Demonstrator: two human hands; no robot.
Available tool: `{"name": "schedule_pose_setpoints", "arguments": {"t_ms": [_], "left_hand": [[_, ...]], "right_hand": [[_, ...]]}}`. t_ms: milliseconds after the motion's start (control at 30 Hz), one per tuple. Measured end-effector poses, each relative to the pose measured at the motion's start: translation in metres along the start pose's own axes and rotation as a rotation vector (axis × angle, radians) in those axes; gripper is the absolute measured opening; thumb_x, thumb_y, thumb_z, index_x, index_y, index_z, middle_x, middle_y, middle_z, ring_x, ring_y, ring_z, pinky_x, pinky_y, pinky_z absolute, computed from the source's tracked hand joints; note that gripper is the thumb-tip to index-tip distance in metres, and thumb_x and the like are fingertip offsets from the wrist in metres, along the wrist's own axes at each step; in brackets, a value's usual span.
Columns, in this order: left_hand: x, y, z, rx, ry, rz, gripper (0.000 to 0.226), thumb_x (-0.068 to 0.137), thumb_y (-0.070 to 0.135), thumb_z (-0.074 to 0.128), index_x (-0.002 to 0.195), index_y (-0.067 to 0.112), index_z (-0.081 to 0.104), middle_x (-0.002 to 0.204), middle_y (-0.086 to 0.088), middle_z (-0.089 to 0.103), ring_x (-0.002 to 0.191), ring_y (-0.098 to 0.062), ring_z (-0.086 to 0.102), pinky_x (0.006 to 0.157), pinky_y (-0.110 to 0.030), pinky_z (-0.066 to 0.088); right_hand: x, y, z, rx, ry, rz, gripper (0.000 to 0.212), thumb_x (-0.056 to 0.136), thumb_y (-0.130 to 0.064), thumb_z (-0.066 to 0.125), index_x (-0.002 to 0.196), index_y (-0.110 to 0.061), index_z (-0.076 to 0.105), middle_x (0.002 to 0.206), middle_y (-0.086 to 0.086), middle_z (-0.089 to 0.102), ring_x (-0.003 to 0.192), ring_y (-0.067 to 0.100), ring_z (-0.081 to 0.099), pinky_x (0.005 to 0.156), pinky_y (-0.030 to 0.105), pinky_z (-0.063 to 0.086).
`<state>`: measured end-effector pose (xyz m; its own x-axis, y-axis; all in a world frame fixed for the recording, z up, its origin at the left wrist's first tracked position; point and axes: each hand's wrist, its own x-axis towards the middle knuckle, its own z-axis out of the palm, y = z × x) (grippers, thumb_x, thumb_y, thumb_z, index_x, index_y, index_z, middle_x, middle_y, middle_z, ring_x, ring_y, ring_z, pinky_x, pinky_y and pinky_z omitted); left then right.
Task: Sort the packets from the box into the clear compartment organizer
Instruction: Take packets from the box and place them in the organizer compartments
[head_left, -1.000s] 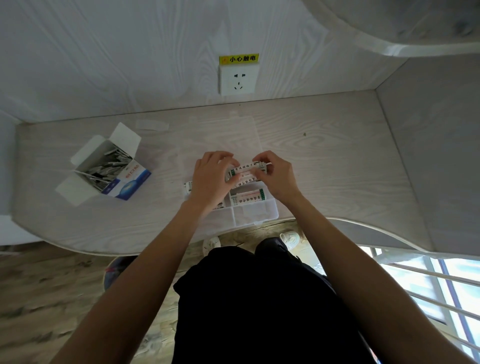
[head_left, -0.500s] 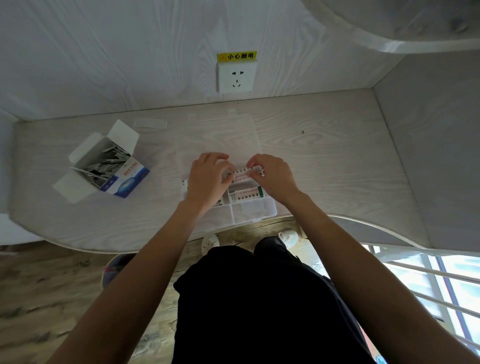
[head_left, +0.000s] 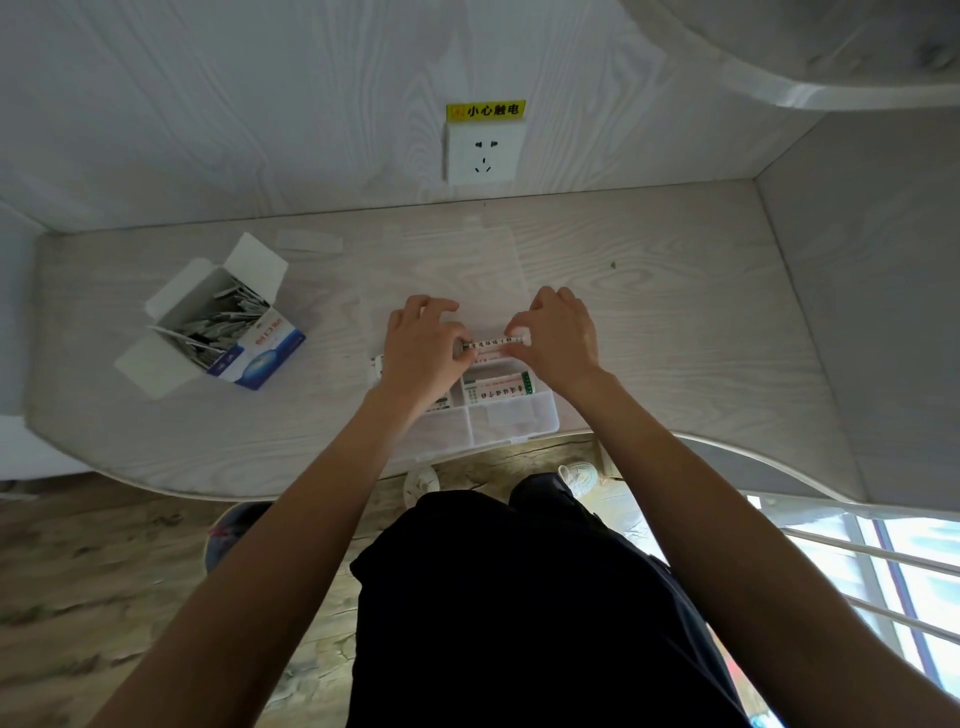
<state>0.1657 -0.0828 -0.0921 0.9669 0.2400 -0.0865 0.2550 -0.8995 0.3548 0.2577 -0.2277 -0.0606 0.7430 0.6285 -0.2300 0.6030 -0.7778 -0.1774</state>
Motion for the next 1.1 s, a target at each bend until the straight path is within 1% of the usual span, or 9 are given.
{"name": "schedule_pose_setpoints", "arguments": {"t_ms": [133,300,567,700,833,900,967,1033,1100], "left_hand": [[0.001,0.004,0.0,0.006,-0.027,0.018,0.025,0.086,0.039,0.062,0.102,0.022,0.072,0.135,0.003,0.05,0.129,-0.024,0.033,0.102,-0.04,0.026],[0.001,0.005,0.002,-0.011,-0.034,0.001,0.025,0.086,0.038,0.061,0.104,0.023,0.071,0.135,0.003,0.05,0.129,-0.024,0.033,0.103,-0.04,0.025],[-0.004,0.0,-0.002,-0.023,0.036,0.073,0.021,0.083,0.036,0.066,0.098,0.022,0.072,0.126,0.001,0.057,0.122,-0.025,0.042,0.099,-0.04,0.031],[-0.014,-0.01,-0.011,-0.079,0.128,0.139,0.016,0.082,0.03,0.069,0.093,0.02,0.071,0.114,0.0,0.065,0.11,-0.024,0.054,0.094,-0.039,0.038],[-0.031,-0.025,-0.019,-0.066,0.154,0.089,0.027,0.084,0.036,0.064,0.106,0.019,0.067,0.111,0.001,0.066,0.106,-0.02,0.057,0.093,-0.035,0.04],[-0.042,-0.032,-0.03,-0.122,0.233,0.013,0.03,0.088,0.035,0.059,0.112,0.018,0.064,0.111,-0.001,0.066,0.105,-0.019,0.057,0.092,-0.032,0.04],[-0.055,-0.043,-0.047,-0.128,0.436,-0.035,0.027,0.088,0.028,0.056,0.112,0.017,0.063,0.107,-0.003,0.066,0.102,-0.022,0.058,0.089,-0.032,0.041],[-0.065,-0.059,-0.061,-0.023,0.654,-0.077,0.026,0.084,0.021,0.06,0.109,0.015,0.063,0.107,-0.004,0.066,0.104,-0.026,0.057,0.092,-0.035,0.04],[-0.076,-0.082,-0.072,0.084,0.732,-0.202,0.035,0.079,0.024,0.065,0.113,0.016,0.059,0.116,-0.005,0.063,0.113,-0.028,0.053,0.1,-0.04,0.036]], "right_hand": [[0.002,-0.006,0.001,0.033,-0.015,-0.009,0.024,0.086,-0.042,0.062,0.103,-0.028,0.07,0.109,0.002,0.052,0.107,0.019,0.044,0.092,0.027,0.033],[-0.001,0.002,0.0,0.002,-0.006,-0.009,0.028,0.088,-0.044,0.057,0.107,-0.028,0.07,0.108,0.002,0.05,0.105,0.02,0.041,0.091,0.027,0.031],[-0.002,0.008,-0.001,0.151,0.028,0.033,0.018,0.087,-0.034,0.063,0.1,-0.025,0.071,0.106,0.001,0.053,0.103,0.018,0.045,0.085,0.023,0.03],[-0.006,0.012,-0.001,0.237,0.02,0.038,0.02,0.087,-0.032,0.062,0.105,-0.024,0.068,0.112,0.003,0.056,0.107,0.02,0.046,0.088,0.025,0.032],[-0.007,0.002,0.002,0.19,0.027,-0.036,0.022,0.091,-0.033,0.056,0.105,-0.022,0.068,0.111,0.004,0.062,0.107,0.024,0.051,0.094,0.034,0.036],[-0.004,-0.012,-0.001,0.221,0.091,-0.111,0.021,0.093,-0.03,0.053,0.106,-0.02,0.067,0.107,0.003,0.064,0.104,0.023,0.053,0.093,0.035,0.036],[0.008,-0.035,-0.007,0.27,0.126,-0.199,0.022,0.094,-0.028,0.053,0.109,-0.019,0.066,0.104,0.002,0.066,0.103,0.021,0.053,0.092,0.034,0.034],[0.023,-0.059,-0.015,0.312,0.133,-0.279,0.022,0.094,-0.027,0.053,0.111,-0.019,0.065,0.102,0.001,0.066,0.102,0.021,0.053,0.092,0.033,0.034],[0.045,-0.087,-0.016,0.341,0.125,-0.36,0.022,0.093,-0.025,0.054,0.111,-0.018,0.065,0.101,0.002,0.066,0.1,0.023,0.054,0.091,0.034,0.035]]}}
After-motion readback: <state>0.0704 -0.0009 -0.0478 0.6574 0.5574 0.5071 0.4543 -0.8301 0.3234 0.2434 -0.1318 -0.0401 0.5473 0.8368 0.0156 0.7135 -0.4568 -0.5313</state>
